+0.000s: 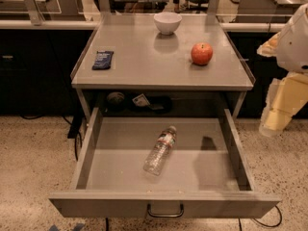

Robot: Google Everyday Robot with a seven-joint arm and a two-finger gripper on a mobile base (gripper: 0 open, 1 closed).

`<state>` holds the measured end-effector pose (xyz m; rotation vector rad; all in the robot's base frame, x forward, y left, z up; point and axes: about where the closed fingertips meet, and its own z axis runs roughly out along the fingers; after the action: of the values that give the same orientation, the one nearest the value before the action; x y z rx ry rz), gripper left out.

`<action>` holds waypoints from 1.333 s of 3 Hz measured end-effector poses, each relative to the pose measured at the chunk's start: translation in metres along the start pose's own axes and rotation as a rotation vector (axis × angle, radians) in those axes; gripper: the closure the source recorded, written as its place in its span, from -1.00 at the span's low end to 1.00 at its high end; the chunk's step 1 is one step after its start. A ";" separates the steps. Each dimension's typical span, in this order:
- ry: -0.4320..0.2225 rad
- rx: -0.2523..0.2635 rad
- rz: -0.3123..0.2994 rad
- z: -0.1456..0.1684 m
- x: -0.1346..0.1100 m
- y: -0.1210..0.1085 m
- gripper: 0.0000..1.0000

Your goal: Pick water bottle from top drawer and place on counter

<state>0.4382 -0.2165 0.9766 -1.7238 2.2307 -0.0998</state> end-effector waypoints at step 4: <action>-0.052 -0.097 -0.124 0.084 -0.029 0.003 -1.00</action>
Offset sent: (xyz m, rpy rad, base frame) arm 0.0085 0.0260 -0.0566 0.0482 0.0882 0.0981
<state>0.4668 -0.1769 0.9019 -1.8931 2.1233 0.0247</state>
